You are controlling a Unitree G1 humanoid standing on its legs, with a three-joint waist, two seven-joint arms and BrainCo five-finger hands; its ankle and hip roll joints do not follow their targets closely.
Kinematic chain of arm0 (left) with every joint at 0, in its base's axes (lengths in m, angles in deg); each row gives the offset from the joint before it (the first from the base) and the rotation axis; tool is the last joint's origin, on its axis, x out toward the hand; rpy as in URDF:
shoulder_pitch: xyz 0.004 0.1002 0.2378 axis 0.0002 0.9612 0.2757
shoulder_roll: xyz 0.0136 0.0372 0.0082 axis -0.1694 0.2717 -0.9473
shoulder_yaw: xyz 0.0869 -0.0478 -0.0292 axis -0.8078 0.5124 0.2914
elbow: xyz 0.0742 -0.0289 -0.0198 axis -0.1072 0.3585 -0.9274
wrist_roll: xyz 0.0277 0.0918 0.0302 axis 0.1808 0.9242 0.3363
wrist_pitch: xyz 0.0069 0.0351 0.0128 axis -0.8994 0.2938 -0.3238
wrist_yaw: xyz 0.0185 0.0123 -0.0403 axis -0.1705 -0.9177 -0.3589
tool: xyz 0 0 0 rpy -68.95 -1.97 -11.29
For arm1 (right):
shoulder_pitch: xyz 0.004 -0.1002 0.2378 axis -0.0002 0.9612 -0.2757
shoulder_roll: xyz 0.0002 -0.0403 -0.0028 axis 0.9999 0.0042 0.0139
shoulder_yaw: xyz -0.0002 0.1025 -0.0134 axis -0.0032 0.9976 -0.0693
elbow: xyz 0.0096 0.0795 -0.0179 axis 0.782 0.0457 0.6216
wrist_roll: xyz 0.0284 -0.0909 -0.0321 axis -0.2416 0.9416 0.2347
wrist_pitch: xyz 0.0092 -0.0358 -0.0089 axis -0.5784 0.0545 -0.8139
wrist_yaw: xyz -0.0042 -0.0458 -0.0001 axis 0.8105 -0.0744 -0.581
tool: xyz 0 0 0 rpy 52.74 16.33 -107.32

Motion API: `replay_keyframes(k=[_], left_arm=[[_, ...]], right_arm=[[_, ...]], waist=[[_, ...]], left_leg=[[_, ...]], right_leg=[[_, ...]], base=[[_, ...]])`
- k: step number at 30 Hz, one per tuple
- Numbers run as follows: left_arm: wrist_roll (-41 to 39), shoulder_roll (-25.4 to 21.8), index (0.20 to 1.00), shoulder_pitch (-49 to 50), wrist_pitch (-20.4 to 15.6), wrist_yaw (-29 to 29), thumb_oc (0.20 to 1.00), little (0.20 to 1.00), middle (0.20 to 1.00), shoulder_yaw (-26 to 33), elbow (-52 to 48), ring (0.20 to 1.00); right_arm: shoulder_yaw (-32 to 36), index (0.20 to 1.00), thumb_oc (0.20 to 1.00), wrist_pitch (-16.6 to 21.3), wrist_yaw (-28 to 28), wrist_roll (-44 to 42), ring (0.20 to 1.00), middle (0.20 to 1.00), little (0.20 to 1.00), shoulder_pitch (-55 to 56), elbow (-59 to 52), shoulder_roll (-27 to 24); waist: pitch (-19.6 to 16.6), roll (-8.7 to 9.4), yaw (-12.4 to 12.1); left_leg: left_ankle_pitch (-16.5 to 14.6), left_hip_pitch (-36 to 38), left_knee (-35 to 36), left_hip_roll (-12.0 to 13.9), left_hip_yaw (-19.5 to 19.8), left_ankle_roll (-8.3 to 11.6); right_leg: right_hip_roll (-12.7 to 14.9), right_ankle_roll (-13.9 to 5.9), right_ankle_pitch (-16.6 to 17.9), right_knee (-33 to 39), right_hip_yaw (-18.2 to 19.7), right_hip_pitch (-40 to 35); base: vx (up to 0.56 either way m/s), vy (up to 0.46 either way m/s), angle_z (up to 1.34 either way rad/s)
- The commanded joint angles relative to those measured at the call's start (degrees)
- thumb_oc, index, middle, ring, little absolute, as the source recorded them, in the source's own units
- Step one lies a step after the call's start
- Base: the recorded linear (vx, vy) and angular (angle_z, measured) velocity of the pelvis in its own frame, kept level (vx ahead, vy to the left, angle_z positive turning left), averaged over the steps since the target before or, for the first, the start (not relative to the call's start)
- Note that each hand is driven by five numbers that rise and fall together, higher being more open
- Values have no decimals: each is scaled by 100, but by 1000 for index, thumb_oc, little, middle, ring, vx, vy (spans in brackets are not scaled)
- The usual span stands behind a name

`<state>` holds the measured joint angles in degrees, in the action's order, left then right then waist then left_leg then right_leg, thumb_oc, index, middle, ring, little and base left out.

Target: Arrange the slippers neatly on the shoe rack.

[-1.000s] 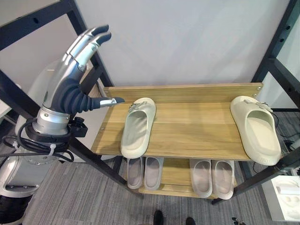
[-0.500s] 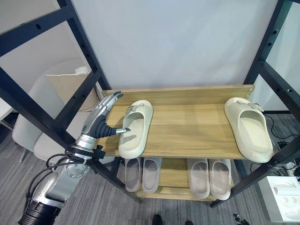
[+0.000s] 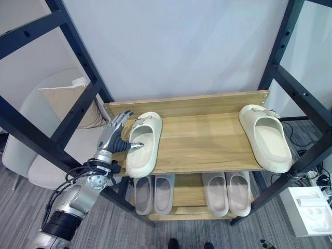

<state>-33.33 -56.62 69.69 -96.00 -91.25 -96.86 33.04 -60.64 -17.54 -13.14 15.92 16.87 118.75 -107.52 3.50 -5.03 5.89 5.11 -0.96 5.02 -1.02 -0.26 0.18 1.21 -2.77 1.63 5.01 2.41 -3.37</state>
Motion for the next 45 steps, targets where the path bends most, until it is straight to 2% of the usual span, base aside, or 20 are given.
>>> replay_keyframes(k=[1, 12, 22, 30, 31, 32, 33, 40, 43, 45], left_arm=[[421, 125, 1000, -782, 247, -322, 1000, 1000, 1000, 23, 605, 1000], [607, 29, 1000, -1489, 462, -355, 1000, 1000, 1000, -566, 1583, 1000], [654, 132, 1000, -2458, 740, -422, 1000, 1000, 1000, -1314, 3110, 1000], [549, 120, 1000, -2798, 812, -444, 1000, 1000, 1000, -1522, 3541, 1000], [568, 140, 507, -2854, 812, -433, 507, 507, 507, -1600, 3635, 507], [586, 122, 376, -2898, 802, -423, 376, 376, 376, -1659, 3653, 376], [585, 123, 200, -2903, 801, -424, 200, 200, 200, -1663, 3657, 200], [1151, -163, 200, -3472, 769, -194, 200, 200, 200, -2415, 3673, 200], [1379, -313, 200, -3551, 754, -242, 200, 200, 200, -2424, 3246, 200], [1410, -402, 200, -3466, 754, -332, 200, 200, 200, -2200, 2800, 200]], right_arm=[[-41, 1000, 1000, 138, 104, -98, 1000, 1000, 1000, -91, -264, -79], [-9, 1000, 1000, 141, 101, -131, 1000, 1000, 1000, -37, -259, -204], [-67, 1000, 1000, 178, 153, -120, 1000, 1000, 1000, -63, -300, -315], [-130, 1000, 1000, 178, 204, -99, 1000, 1000, 1000, -89, -333, -293], [-143, 1000, 1000, 185, 214, -101, 1000, 1000, 1000, -76, -349, -295], [-144, 1000, 1000, 185, 215, -104, 1000, 1000, 1000, -69, -351, -301], [-143, 1000, 1000, 185, 215, -104, 1000, 1000, 1000, -69, -351, -298], [-154, 1000, 1000, 235, 243, -161, 1000, 1000, 1000, -83, -392, -348], [-136, 1000, 1000, 263, 254, -169, 1000, 1000, 1000, -61, -406, -325], [-123, 1000, 1000, 285, 248, -178, 1000, 1000, 1000, -37, -449, -278]], waist=[[88, 195, 201], [124, 110, 425], [179, -9, 665], [205, -48, 751], [213, -58, 774], [214, -62, 781], [215, -61, 780], [227, -103, 812], [231, -94, 779], [236, -66, 746]], left_leg=[[-315, 232, -2, 415, -158, 407], [-336, 251, -2, 442, -300, 427], [-316, 213, -2, 468, -391, 460], [-300, 165, -2, 476, -421, 465], [-300, 164, -2, 478, -421, 470], [-300, 163, -2, 484, -421, 472], [-300, 163, -2, 484, -421, 473], [-328, 206, -2, 471, -387, 476], [-336, 223, -2, 467, -350, 473], [-334, 221, -2, 462, -310, 468]], right_leg=[[360, -379, -298, -49, -14, 21], [335, -390, -285, -89, 126, 135], [303, -404, -264, -110, 232, 253], [291, -406, -245, -100, 253, 307], [284, -401, -250, -101, 255, 313], [284, -399, -252, -99, 258, 311], [284, -399, -252, -99, 257, 311], [280, -400, -280, -105, 238, 262], [285, -400, -296, -100, 203, 225], [291, -394, -301, -90, 170, 201]], base=[[1, -7, -11], [3, -2, -2], [13, -8, -4], [6, -7, 1], [0, 0, 0], [0, 0, 0], [0, 0, 0], [14, -5, -7], [4, -6, 3], [-6, -6, 3]])
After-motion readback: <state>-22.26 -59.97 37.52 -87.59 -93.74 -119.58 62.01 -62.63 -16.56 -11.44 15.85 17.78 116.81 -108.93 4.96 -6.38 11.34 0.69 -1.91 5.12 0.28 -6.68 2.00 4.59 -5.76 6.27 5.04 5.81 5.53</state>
